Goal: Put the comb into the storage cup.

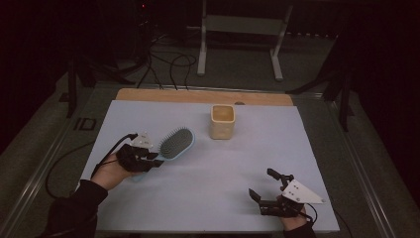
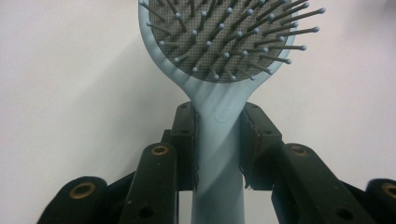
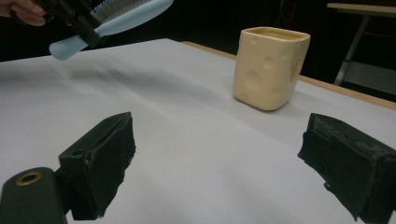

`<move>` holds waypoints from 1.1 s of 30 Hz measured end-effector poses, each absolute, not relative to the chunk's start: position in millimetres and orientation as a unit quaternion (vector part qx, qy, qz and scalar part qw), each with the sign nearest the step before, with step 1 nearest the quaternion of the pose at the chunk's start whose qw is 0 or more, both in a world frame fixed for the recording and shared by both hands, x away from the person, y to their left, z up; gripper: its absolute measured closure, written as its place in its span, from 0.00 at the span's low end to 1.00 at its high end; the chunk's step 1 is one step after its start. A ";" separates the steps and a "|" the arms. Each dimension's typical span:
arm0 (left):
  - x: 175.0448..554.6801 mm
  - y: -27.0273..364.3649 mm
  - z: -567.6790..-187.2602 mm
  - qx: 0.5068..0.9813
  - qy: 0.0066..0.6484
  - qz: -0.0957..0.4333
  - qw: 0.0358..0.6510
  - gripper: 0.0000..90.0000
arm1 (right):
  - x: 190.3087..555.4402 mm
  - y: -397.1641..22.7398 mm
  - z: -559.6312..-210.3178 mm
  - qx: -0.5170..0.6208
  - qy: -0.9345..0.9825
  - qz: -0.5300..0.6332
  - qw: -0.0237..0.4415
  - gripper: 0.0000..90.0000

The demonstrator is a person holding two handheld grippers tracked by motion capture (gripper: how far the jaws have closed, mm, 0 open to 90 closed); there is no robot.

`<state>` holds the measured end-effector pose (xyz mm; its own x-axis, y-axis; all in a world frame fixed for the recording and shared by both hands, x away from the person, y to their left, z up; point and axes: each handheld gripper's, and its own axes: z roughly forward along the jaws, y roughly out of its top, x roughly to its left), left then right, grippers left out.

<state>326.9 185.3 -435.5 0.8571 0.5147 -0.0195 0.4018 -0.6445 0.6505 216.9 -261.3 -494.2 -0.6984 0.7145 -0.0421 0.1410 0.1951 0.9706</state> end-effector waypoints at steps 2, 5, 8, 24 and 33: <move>328.4 180.3 -433.5 0.900 0.252 0.082 0.345 0.78 | 216.7 -261.3 -494.1 0.293 0.729 0.564 0.254 0.10; 329.6 173.1 -430.6 0.896 0.248 0.088 0.356 0.78 | 216.9 -261.1 -494.3 0.293 0.730 0.563 0.254 0.10; 331.0 167.9 -428.3 0.888 0.251 0.093 0.375 0.78 | 216.7 -261.4 -494.0 0.294 0.729 0.564 0.254 0.10; 338.1 142.1 -411.3 0.856 0.249 0.125 0.434 0.78 | 217.2 -261.4 -493.8 0.295 0.729 0.564 0.254 0.10; 347.7 128.2 -402.4 0.834 0.252 0.144 0.470 0.78 | 217.2 -261.8 -493.7 0.294 0.728 0.564 0.254 0.10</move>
